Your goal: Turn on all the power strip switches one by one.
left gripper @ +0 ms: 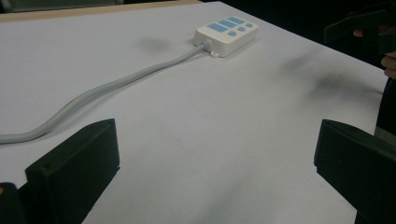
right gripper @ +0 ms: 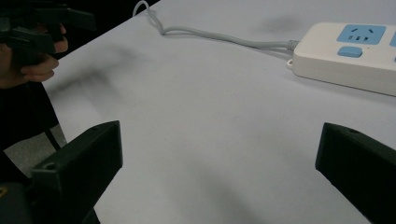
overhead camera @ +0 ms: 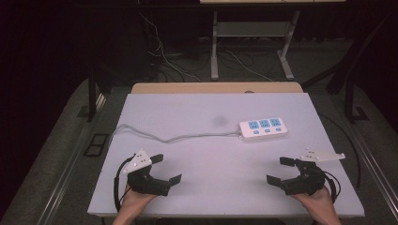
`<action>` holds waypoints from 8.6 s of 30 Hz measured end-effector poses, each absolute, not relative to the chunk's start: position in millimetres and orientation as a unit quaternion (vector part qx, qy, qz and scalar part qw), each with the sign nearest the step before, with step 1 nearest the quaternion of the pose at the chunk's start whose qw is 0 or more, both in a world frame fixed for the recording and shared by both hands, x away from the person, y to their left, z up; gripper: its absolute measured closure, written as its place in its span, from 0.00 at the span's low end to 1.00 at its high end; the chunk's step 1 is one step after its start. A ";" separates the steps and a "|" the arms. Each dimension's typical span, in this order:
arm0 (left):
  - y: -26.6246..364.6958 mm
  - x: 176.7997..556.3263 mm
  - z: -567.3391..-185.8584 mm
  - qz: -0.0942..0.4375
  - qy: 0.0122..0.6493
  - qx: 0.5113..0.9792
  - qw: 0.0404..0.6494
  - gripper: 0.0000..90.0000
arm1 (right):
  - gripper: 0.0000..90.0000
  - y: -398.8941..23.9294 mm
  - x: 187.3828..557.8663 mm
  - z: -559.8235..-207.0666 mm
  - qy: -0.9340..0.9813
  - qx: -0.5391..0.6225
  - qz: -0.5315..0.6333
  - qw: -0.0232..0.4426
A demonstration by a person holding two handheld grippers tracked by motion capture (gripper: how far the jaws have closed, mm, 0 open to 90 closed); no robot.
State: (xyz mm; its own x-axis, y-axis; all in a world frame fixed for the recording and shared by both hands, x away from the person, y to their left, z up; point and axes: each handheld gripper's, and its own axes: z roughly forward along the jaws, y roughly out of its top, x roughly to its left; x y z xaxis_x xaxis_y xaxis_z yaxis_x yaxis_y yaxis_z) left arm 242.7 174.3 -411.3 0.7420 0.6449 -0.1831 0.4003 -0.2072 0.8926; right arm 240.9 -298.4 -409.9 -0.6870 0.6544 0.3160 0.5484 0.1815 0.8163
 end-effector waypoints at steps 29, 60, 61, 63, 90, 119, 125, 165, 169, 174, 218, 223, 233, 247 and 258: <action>175.1 242.5 -412.5 0.117 0.341 0.767 0.531 0.00 | 0.01 -302.0 242.6 -408.4 0.774 0.406 0.484 0.051; 172.6 244.4 -416.3 0.116 0.340 0.774 0.521 0.00 | 0.01 -299.6 272.1 -383.0 0.803 0.387 0.451 0.040; 172.4 244.4 -416.6 0.116 0.340 0.774 0.521 0.00 | 0.01 -299.6 272.1 -383.0 0.803 0.387 0.451 0.040; 172.1 244.5 -416.7 0.115 0.339 0.775 0.520 0.00 | 0.01 -299.5 274.6 -381.9 0.805 0.386 0.449 0.039; 170.2 245.8 -418.1 0.110 0.340 0.775 0.521 0.00 | 0.01 -294.8 314.2 -353.1 0.819 0.372 0.435 0.034; 168.1 249.4 -419.7 0.106 0.337 0.775 0.524 0.00 | 0.01 -293.1 373.1 -342.6 0.827 0.386 0.408 0.036; 170.1 250.3 -419.9 0.108 0.338 0.775 0.524 0.00 | 0.01 -289.0 385.0 -343.7 0.828 0.388 0.404 0.036; 170.0 249.5 -419.8 0.099 0.332 0.777 0.525 0.00 | 0.73 -280.0 422.7 -383.2 0.829 0.426 0.360 0.031; 170.9 250.2 -419.8 0.100 0.337 0.776 0.524 0.00 | 0.87 -280.9 425.2 -386.8 0.835 0.422 0.352 0.033; 173.3 250.2 -419.4 0.102 0.342 0.769 0.530 0.00 | 1.00 -279.1 426.7 -388.9 0.842 0.409 0.350 0.034; 174.6 250.0 -419.4 0.105 0.341 0.770 0.529 0.00 | 1.00 -274.2 432.6 -416.8 0.851 0.395 0.345 0.020; 173.9 249.7 -419.6 0.105 0.340 0.772 0.527 0.00 | 1.00 -273.2 431.8 -417.1 0.855 0.390 0.342 0.026; 173.3 249.1 -419.7 0.105 0.340 0.772 0.528 0.00 | 1.00 -279.7 432.0 -417.1 0.857 0.392 0.333 0.027; 175.1 250.7 -420.6 0.107 0.346 0.769 0.527 0.00 | 1.00 -274.0 429.9 -415.5 0.852 0.393 0.344 0.027; 173.6 249.6 -420.6 0.106 0.343 0.772 0.525 0.00 | 1.00 -272.5 428.9 -418.0 0.856 0.387 0.341 0.034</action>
State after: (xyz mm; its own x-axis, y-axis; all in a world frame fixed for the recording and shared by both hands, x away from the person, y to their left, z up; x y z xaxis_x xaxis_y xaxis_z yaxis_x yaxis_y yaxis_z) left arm 249.6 173.6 -420.6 0.7420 0.6411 -0.1961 0.4177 -0.2133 0.8832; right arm 428.9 -272.5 -418.0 -0.6978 0.6864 0.2050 0.6396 0.4681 0.6097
